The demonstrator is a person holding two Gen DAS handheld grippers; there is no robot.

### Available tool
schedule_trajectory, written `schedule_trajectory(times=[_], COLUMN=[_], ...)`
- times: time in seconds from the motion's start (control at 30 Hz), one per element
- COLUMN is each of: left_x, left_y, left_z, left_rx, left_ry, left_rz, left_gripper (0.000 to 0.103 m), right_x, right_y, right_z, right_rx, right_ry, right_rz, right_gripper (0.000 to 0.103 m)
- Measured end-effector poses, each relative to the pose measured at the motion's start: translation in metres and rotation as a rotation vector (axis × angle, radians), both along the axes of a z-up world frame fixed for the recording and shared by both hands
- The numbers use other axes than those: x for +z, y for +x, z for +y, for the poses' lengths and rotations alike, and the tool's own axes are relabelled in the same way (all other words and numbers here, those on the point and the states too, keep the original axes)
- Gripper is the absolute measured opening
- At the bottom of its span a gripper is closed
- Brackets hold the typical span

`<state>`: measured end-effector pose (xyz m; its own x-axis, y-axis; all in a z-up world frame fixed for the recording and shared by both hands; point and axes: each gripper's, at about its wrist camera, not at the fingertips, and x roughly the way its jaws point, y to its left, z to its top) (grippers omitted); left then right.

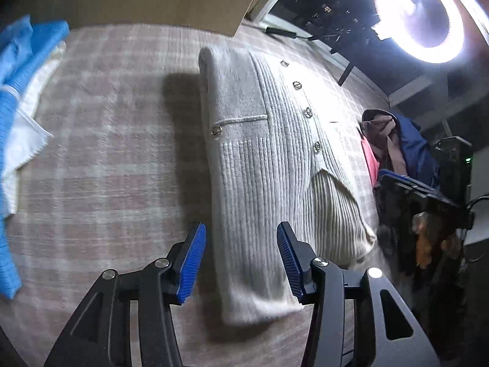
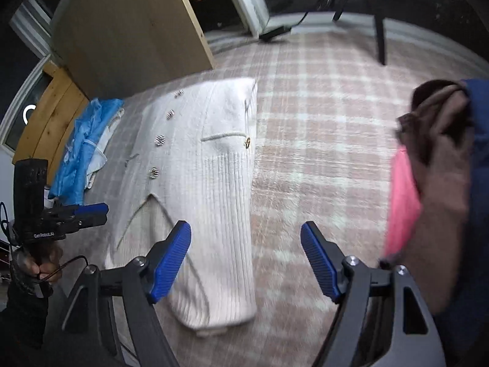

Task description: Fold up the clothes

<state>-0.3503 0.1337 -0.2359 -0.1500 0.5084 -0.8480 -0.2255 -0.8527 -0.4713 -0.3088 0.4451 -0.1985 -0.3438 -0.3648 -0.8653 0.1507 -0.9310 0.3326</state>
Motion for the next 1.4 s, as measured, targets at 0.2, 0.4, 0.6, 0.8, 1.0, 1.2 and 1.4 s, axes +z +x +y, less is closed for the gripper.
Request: schedule_trajectory(times=[0.2,0.4,0.6,0.8,1.0,1.2,1.4], left_x=[-0.016,-0.016,-0.011,-0.009,-0.003,0.04,0.087], left_y=[-0.012,-0.006,0.003,0.007,0.006,0.009,0.028], left_z=[0.011,0.028,0.049,0.063,0.058,0.052,0.048], left_rx=[0.011,-0.061,-0.122,-0.154,-0.136,-0.106,-0.133], left_ry=[0.029,0.028,-0.018,-0.044,0.001,0.073,0.091], left_rz=[-0.057,-0.05,0.01,0.058,0.068,0.139,0.203], left_gripper=[0.048,0.058,0.055,0.032,0.023,0.021,0.021], right_x=[-0.038,-0.045,-0.046,-0.041,-0.038,0.0,0.044], right_y=[-0.012,-0.013,-0.011,-0.008,-0.02,-0.024,-0.015], right_z=[0.0,-0.012,-0.049,-0.076,-0.067,-0.068,-0.064], right_rx=[0.052,0.127,0.261,0.322,0.304,0.278,0.29], right_ry=[-0.111,-0.144,-0.092,-0.005,-0.098,-0.193,-0.285], right_rz=[-0.068,0.01,0.072,0.142,0.071,0.102,0.107], right_gripper=[0.074,0.075,0.075,0.05,0.029,0.026,0.026])
